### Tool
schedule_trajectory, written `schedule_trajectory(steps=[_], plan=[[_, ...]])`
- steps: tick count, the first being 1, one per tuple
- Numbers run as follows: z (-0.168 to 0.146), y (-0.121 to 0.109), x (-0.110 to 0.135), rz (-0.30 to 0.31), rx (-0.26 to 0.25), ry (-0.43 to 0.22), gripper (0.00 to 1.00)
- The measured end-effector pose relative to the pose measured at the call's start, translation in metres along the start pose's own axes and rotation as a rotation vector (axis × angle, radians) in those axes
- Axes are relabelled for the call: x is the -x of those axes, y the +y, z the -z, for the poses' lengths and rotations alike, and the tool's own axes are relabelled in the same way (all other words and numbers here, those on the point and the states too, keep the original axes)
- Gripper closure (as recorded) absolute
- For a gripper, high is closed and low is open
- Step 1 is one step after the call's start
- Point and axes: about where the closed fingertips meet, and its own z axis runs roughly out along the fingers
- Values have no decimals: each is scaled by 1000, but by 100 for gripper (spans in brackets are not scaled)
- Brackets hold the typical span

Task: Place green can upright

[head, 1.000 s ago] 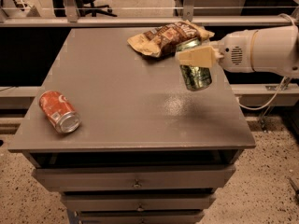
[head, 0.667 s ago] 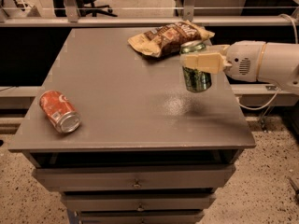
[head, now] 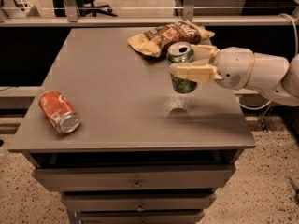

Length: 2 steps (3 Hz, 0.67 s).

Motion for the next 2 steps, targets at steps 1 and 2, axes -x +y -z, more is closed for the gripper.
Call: schedule_trajectory(steps=[1, 2], plan=[[-4, 11, -10, 151, 54, -51, 100], [-2, 14, -23, 198, 70, -72, 100]])
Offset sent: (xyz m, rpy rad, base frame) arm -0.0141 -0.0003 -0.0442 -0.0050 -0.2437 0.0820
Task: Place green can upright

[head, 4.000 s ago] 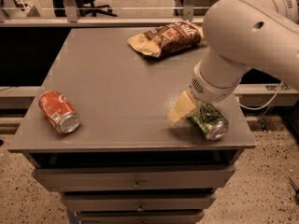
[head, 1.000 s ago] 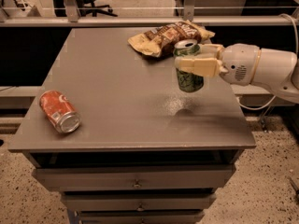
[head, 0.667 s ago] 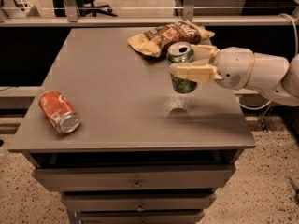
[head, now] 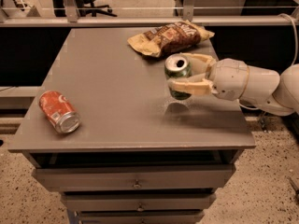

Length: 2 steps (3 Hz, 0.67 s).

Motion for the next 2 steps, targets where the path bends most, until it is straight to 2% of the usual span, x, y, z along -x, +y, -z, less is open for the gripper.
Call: schedule_trajectory(steps=[1, 2], plan=[[5, 2, -13, -27, -5, -1, 100], [8, 0, -25, -99, 10, -18, 83]])
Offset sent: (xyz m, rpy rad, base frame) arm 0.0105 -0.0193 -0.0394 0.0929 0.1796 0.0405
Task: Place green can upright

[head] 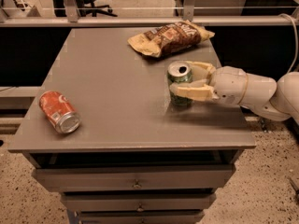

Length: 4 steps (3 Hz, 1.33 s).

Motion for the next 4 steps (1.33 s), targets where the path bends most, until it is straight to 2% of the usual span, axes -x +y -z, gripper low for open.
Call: schedule_trajectory(steps=[1, 2, 3, 4], plan=[[5, -3, -8, -61, 5, -29, 59], [11, -6, -13, -99, 2, -36, 28], [15, -6, -15, -112, -1, -28, 5], [25, -8, -10, -100, -5, 12, 0]])
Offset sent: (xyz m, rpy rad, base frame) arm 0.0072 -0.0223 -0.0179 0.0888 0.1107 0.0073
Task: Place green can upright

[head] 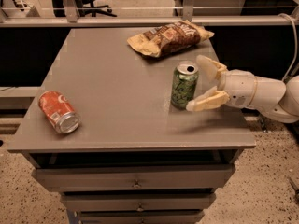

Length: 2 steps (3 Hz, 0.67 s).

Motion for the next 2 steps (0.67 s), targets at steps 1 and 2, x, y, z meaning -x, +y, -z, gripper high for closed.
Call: schedule_trajectory(steps=[1, 2], plan=[[29, 1, 18, 54, -28, 70, 0], [75, 11, 46, 121, -96, 153, 0]])
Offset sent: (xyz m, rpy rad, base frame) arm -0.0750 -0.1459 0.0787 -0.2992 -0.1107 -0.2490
